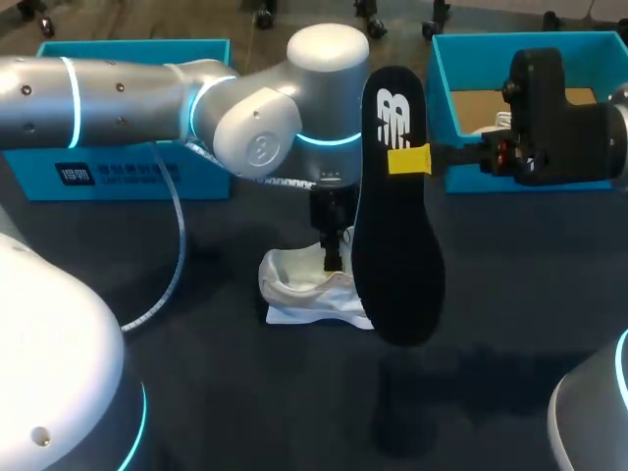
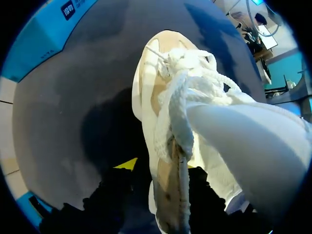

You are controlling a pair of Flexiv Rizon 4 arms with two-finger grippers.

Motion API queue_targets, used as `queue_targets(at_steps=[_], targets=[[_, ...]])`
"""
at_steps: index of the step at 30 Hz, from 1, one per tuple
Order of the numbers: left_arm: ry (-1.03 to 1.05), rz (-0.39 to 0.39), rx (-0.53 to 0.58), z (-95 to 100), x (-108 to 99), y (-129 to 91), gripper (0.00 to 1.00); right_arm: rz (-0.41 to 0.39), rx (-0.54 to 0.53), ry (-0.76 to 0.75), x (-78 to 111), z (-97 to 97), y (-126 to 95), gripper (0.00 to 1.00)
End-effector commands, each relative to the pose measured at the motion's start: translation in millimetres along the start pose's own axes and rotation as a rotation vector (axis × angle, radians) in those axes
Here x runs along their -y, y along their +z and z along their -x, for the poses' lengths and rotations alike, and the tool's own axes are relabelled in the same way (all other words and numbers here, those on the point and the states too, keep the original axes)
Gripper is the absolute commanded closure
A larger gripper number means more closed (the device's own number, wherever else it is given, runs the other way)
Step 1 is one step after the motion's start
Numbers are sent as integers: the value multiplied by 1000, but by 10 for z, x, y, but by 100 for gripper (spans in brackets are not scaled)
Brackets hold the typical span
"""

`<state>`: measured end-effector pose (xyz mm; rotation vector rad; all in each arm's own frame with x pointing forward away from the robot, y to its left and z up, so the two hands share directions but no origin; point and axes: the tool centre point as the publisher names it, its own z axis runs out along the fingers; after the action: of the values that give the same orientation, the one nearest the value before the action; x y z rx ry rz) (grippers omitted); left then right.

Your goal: Take the shoe out of the shoebox, open the shoe tongue, remove and reinsert the insole, then place the shoe into the shoebox

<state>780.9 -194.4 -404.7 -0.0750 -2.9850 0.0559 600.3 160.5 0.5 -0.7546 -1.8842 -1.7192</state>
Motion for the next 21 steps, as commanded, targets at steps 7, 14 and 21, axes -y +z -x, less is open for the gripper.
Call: queue_targets(at_steps=[7, 14, 21], targets=[[108, -15, -74, 23, -35, -142, 100, -1, 2, 1, 3, 7, 19, 100], [342, 86, -253, 70, 41, -221, 100, -1, 2, 1, 3, 7, 19, 100], [769, 193, -348, -91, 52, -356, 100, -1, 2, 1, 3, 7, 19, 100]])
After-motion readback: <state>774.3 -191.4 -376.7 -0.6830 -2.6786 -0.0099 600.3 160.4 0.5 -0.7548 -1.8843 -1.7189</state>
